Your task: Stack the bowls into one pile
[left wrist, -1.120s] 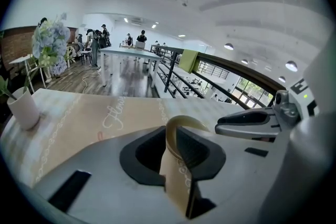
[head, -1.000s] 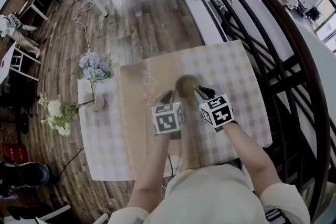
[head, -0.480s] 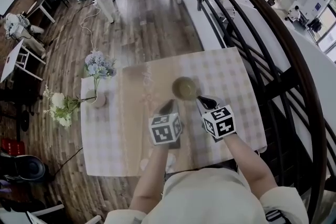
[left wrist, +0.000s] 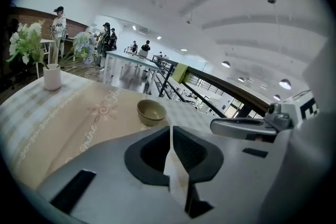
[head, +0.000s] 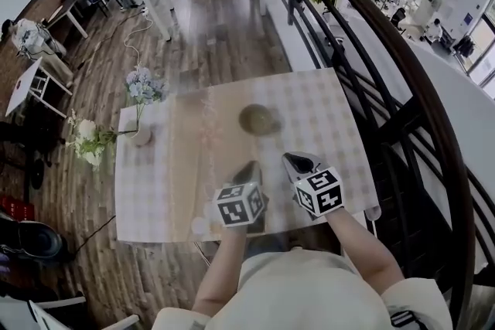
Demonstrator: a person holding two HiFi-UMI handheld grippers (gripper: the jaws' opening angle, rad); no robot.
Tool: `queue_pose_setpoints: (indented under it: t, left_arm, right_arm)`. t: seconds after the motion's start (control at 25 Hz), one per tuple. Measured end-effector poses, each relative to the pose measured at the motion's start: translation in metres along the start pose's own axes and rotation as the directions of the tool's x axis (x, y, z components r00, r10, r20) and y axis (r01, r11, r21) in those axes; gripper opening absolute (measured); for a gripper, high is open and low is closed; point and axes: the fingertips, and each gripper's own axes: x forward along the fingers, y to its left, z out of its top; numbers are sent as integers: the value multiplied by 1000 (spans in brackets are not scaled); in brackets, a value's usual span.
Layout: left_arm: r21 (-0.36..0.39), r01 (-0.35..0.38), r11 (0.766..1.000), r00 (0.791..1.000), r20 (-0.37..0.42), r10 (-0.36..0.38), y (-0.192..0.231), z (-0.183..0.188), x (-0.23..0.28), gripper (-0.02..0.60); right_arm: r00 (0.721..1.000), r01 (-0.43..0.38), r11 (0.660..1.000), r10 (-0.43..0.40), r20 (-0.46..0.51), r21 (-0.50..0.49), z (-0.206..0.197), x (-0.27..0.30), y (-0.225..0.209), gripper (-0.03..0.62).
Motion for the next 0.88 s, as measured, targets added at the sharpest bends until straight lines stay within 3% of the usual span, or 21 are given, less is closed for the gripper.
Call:
queue_pose_setpoints:
  t: [0.44,0.88]
  left_arm:
    - [14,1,1000,1000,16,-1,-72,-73,-72,17]
    - [40,29,999,998,46,-31,-109,-95,-107,17]
  right_arm:
    - [998,-32,999,32,54,4,-42,-107,28,2]
    - [993,-40,999,41,115,-10,-48,-158,45,0]
